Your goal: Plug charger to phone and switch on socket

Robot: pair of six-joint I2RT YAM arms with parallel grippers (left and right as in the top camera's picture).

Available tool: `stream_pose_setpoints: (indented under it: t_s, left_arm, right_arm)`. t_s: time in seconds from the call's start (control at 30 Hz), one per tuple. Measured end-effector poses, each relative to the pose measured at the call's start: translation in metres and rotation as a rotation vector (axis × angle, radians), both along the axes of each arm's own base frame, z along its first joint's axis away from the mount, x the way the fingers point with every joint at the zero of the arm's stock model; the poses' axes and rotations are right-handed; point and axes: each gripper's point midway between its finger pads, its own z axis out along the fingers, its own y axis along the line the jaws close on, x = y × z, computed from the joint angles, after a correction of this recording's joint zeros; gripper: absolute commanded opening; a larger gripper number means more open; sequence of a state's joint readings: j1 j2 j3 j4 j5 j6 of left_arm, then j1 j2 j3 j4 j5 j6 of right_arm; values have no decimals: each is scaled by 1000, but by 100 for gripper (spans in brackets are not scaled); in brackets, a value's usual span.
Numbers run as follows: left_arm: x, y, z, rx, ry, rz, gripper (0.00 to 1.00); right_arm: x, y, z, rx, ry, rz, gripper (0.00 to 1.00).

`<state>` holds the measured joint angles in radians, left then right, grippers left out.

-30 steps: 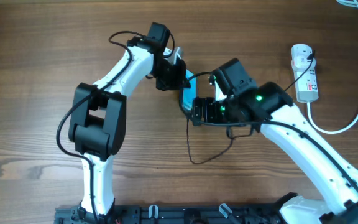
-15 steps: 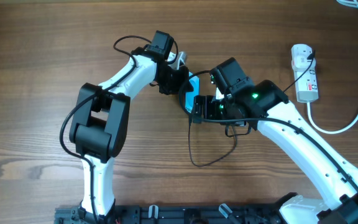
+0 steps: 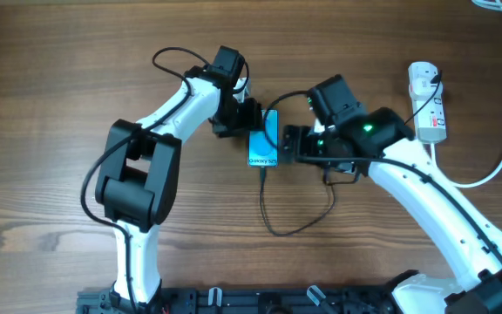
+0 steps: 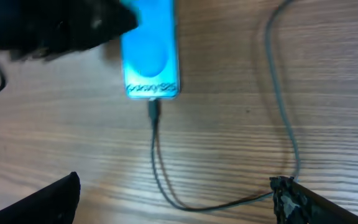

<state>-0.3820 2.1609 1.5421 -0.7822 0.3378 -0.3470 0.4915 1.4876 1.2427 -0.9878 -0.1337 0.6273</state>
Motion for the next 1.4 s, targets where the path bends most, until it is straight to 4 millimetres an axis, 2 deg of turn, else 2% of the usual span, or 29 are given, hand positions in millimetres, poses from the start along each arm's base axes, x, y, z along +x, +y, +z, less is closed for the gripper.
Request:
stream_pose_setpoints:
  t_s: [0.03,0.1,0.13,0.17,0.23,0.3,0.33,0.4,0.43,0.5,0.57,0.67,0.73,0.9,1.03,1.27,1.4]
  left_arm:
    - [0,3,1,25,-6,1,100]
    - [-4,14,3,79,14,11,100]
    - [-6,19,3,100,29,20,100]
    - [-10,31,2,141,49,33,100]
    - [-8,51,3,209,56,86,100]
    - [3,70,21,258,-1,153,100]
    - [11,79,38,271,-54,188,100]
    - [27,88,90,262,-199,238,100]
    - [30,88,112,247,-254,252,100]
    - [33,89,131,237,-302,266,100]
    - [33,91,129,245,-296,273,100]
    - [33,91,127,246,-293,274,100]
    - [33,91,127,246,-293,274,100]
    - [33,91,127,246,-293,274,100]
    - [33,91,127,247,-293,274,100]
    - [33,91,127,247,-293,274,100]
    - [33,91,127,247,-293,274,100]
  right_arm:
    - [7,-12,0,-6,-4,-39,100]
    - [14,-31,-1,-23,1,-81,100]
    - [14,-46,-3,-39,21,-111,99]
    - [12,-75,-3,-72,66,-168,100]
    - [17,-106,12,-95,89,-219,99]
    - [36,-138,41,-105,35,-284,100]
    - [44,-153,54,-114,9,-320,100]
    - [66,-211,76,-145,-80,-481,100]
    - [71,-235,75,-158,-93,-551,100]
    - [80,-279,60,-176,-81,-670,99]
    - [92,-310,45,-202,-86,-743,100]
    - [99,-349,21,-291,-68,-822,100]
    - [108,-372,-5,-336,-49,-857,100]
    - [115,-392,-46,-357,7,-882,100]
    - [128,-396,-78,-349,20,-840,100]
    - [143,-395,-94,-328,-3,-771,100]
    - [140,-391,-120,-314,50,-743,100]
